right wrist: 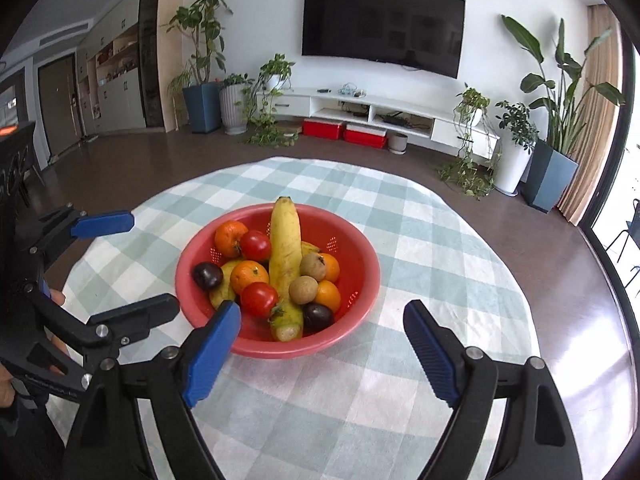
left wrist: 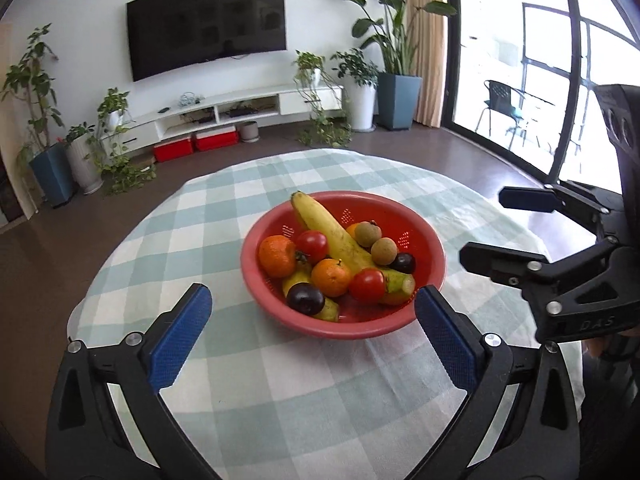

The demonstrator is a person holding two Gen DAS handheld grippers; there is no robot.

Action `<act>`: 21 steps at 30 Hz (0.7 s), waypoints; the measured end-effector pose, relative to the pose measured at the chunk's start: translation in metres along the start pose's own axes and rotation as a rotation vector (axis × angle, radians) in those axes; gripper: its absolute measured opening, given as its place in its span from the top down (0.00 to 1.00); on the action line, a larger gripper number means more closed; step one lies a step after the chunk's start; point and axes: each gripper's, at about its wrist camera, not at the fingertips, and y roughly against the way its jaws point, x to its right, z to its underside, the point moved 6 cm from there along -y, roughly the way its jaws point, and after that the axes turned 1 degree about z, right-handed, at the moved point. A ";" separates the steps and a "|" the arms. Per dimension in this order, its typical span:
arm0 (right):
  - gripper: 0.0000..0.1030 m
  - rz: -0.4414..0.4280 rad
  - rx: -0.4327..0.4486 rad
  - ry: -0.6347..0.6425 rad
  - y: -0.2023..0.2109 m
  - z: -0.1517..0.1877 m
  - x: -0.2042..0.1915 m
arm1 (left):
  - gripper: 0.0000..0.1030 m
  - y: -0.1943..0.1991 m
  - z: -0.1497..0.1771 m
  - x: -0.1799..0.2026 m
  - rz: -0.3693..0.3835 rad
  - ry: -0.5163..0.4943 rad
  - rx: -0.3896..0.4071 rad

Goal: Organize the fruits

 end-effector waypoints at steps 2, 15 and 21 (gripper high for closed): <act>0.08 0.010 0.067 -0.047 0.022 0.002 -0.001 | 0.00 0.026 0.004 -0.004 -0.027 0.038 0.049; 0.00 0.120 0.516 -0.184 0.170 -0.014 -0.013 | 0.00 0.164 0.030 -0.004 -0.325 0.208 0.172; 0.00 0.142 0.337 -0.168 0.163 0.007 -0.019 | 0.00 0.161 0.041 0.019 -0.287 0.202 0.093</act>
